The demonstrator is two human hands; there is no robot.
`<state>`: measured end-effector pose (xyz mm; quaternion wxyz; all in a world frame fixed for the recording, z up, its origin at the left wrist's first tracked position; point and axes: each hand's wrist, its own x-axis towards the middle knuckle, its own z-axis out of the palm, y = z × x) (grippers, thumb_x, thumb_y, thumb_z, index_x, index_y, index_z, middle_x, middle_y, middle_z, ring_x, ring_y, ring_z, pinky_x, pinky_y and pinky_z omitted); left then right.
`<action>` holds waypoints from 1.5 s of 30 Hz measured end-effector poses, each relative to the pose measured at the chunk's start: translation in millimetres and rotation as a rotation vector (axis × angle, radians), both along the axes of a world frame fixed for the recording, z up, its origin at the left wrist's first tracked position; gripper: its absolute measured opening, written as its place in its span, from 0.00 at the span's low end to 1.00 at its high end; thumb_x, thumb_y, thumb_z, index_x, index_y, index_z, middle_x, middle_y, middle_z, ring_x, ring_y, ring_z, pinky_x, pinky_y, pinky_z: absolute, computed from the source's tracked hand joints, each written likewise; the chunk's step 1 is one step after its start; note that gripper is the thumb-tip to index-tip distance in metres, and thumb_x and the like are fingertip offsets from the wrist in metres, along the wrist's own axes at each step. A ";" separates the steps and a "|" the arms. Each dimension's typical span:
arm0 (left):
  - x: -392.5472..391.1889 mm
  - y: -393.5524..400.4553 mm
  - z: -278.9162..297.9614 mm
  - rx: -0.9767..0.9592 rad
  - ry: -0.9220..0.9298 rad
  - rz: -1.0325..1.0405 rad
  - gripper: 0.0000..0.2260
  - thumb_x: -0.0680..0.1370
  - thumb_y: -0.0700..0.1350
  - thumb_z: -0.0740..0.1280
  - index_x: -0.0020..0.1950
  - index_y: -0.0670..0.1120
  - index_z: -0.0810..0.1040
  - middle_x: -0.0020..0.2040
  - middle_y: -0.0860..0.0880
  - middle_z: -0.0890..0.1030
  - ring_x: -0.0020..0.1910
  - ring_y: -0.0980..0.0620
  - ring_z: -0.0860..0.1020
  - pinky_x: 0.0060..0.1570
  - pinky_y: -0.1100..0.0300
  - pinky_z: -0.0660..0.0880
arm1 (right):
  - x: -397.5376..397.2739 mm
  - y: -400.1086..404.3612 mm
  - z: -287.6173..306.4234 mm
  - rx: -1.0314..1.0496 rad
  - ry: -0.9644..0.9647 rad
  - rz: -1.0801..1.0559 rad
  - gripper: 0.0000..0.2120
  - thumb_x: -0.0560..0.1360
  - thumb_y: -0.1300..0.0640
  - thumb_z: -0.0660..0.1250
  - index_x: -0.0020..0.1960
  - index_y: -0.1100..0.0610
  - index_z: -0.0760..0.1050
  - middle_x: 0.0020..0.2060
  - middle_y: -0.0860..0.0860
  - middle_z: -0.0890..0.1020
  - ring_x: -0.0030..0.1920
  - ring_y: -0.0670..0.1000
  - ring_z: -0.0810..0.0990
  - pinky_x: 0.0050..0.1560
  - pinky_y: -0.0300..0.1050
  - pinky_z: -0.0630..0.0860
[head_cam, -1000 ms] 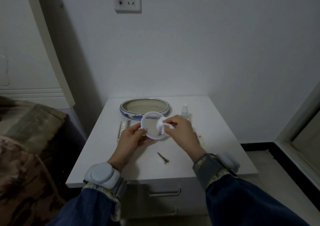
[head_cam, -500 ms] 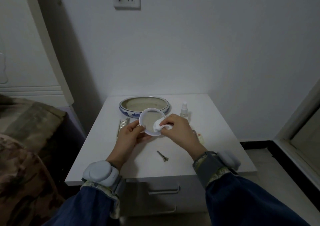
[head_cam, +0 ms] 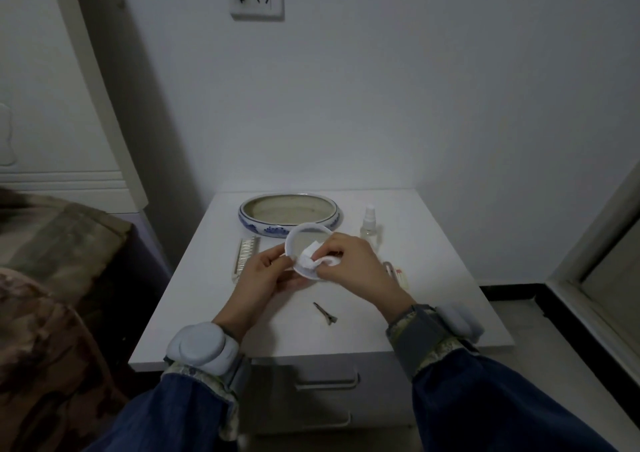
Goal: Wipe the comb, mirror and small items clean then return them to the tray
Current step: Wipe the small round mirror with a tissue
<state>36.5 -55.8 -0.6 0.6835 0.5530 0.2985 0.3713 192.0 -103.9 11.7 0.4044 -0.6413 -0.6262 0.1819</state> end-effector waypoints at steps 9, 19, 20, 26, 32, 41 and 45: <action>-0.1 -1.7 -1.8 -0.013 0.071 -0.150 0.14 0.79 0.37 0.60 0.64 0.40 0.74 0.54 0.38 0.82 0.53 0.41 0.81 0.50 0.54 0.80 | 6.8 3.9 -2.0 0.188 0.148 -0.174 0.09 0.71 0.70 0.66 0.49 0.64 0.81 0.47 0.55 0.80 0.49 0.49 0.77 0.48 0.24 0.67; 0.9 0.3 0.4 -0.047 -0.069 -0.036 0.12 0.80 0.37 0.57 0.61 0.42 0.75 0.50 0.45 0.84 0.48 0.47 0.83 0.46 0.58 0.80 | 2.8 3.8 -5.9 0.085 0.072 -0.097 0.07 0.66 0.69 0.68 0.42 0.63 0.82 0.43 0.54 0.81 0.43 0.45 0.77 0.43 0.26 0.67; 0.9 0.5 0.7 -0.059 -0.074 -0.039 0.13 0.80 0.36 0.57 0.61 0.42 0.75 0.49 0.45 0.84 0.48 0.47 0.83 0.45 0.58 0.81 | 5.7 4.6 -7.6 0.126 0.075 -0.170 0.07 0.67 0.70 0.67 0.42 0.64 0.81 0.43 0.56 0.81 0.45 0.49 0.78 0.43 0.27 0.68; 0.8 -4.1 1.0 -0.050 -0.016 -0.171 0.14 0.78 0.41 0.60 0.62 0.42 0.76 0.54 0.41 0.82 0.53 0.42 0.81 0.48 0.57 0.80 | 5.6 7.7 -6.6 0.236 0.155 -0.157 0.11 0.70 0.73 0.64 0.48 0.64 0.81 0.45 0.53 0.80 0.48 0.49 0.77 0.48 0.23 0.66; 1.9 -5.3 0.6 -0.015 -0.047 -0.112 0.14 0.77 0.43 0.62 0.60 0.44 0.77 0.53 0.43 0.83 0.51 0.45 0.82 0.46 0.59 0.80 | -1.1 5.3 -3.5 0.129 0.175 0.069 0.11 0.67 0.69 0.68 0.45 0.57 0.82 0.42 0.42 0.79 0.46 0.39 0.77 0.50 0.31 0.71; -1.4 2.3 0.7 -0.031 -0.082 -0.012 0.12 0.80 0.37 0.59 0.60 0.44 0.76 0.49 0.47 0.85 0.47 0.48 0.83 0.44 0.61 0.80 | 4.6 2.8 -3.7 0.178 0.138 -0.183 0.07 0.67 0.71 0.67 0.41 0.64 0.81 0.42 0.56 0.82 0.44 0.49 0.78 0.46 0.31 0.69; -0.6 -0.7 -1.6 -0.025 -0.020 -0.120 0.15 0.78 0.40 0.61 0.64 0.43 0.74 0.55 0.41 0.82 0.53 0.42 0.81 0.49 0.56 0.80 | 4.7 3.6 -1.7 0.247 0.148 -0.185 0.10 0.69 0.73 0.65 0.46 0.65 0.81 0.45 0.56 0.80 0.46 0.47 0.77 0.48 0.24 0.66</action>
